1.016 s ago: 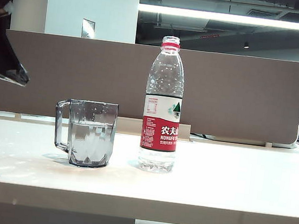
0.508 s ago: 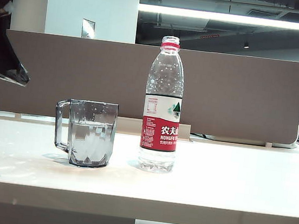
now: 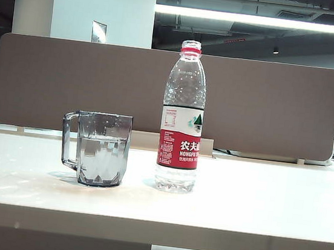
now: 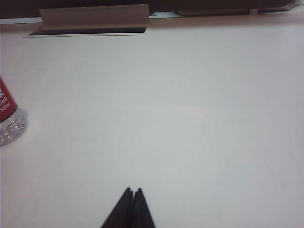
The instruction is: Pick up the mineral water bottle on the table and pour water into the mug until it's half full.
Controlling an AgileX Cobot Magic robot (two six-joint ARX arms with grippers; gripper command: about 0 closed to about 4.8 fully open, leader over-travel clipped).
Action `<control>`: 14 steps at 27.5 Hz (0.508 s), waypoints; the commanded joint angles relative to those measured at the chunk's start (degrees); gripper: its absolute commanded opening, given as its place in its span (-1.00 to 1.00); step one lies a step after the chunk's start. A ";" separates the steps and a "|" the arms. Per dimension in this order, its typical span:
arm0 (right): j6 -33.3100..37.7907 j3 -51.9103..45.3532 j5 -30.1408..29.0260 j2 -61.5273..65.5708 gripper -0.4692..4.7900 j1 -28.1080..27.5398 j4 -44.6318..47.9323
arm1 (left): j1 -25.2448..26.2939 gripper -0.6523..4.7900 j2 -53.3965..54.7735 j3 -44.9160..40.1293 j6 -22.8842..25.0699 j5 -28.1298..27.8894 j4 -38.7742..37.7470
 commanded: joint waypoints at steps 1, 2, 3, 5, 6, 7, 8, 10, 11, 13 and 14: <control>0.04 -0.35 0.07 -0.07 -0.84 0.04 0.61 | 2.73 -0.76 -6.05 -2.56 -0.57 0.22 1.01; 0.04 -0.35 0.07 -0.07 -0.84 0.04 0.63 | 3.30 -0.76 -7.69 -3.17 -0.57 0.20 0.52; 0.04 -0.35 0.07 -0.07 -0.84 0.04 0.63 | 3.72 -0.76 -9.22 -3.76 -0.57 0.11 0.09; 0.04 -0.35 0.09 -0.07 -0.84 0.07 0.63 | 4.48 -0.76 -13.84 -5.05 -0.24 -0.28 -4.07; 0.04 -0.35 0.07 -0.07 -0.84 0.07 0.63 | 4.63 -0.76 -15.39 -5.05 -0.28 -0.24 -7.23; 0.02 -0.35 0.07 -0.07 -0.84 0.04 0.63 | 4.63 -0.76 -16.44 -5.05 -0.28 -0.24 -9.44; 0.02 -0.35 0.07 -0.07 -0.84 0.04 0.63 | 4.66 -0.76 -17.62 -5.05 -0.22 -0.24 -12.02; 0.04 -0.35 0.07 -0.07 -0.84 0.09 0.63 | 4.66 -0.76 -19.32 -5.05 0.22 -0.28 -15.50; 0.02 -0.35 0.09 -0.07 -0.84 0.09 0.63 | 4.66 -0.76 -20.26 -5.03 0.31 -1.01 -17.33; 0.02 -0.35 0.07 -0.07 -0.84 0.07 0.61 | 4.66 -0.76 -20.09 -5.03 0.15 -2.40 -19.08; 0.02 -0.35 0.07 -0.07 -0.84 0.07 0.66 | 4.66 -0.76 -20.11 -5.05 0.22 -3.80 -19.06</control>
